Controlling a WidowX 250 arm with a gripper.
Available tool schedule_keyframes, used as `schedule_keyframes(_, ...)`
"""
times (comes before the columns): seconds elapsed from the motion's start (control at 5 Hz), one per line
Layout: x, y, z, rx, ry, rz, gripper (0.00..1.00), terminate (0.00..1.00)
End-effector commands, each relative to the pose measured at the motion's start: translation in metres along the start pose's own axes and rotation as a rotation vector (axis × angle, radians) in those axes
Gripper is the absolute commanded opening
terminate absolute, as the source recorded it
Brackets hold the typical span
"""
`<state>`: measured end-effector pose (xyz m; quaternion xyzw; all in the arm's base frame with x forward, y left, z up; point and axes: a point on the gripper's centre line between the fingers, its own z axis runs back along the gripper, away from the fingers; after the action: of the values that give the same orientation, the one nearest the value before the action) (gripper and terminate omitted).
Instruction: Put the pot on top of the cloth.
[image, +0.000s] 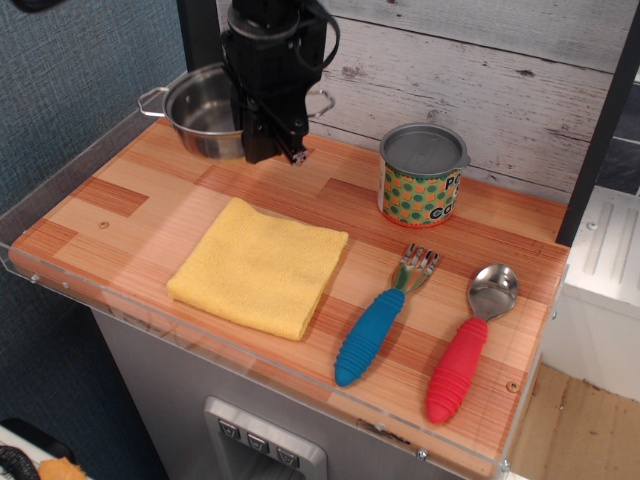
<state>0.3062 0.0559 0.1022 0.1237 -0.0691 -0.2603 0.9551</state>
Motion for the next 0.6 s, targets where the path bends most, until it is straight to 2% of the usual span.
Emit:
schedule_keyframes(0.0, -0.019, -0.014, 0.015, 0.013, -0.061, -0.001, 0.00, 0.00)
schedule_keyframes(0.4, -0.022, -0.037, -0.001, -0.014, -0.020, -0.034, 0.00, 0.00)
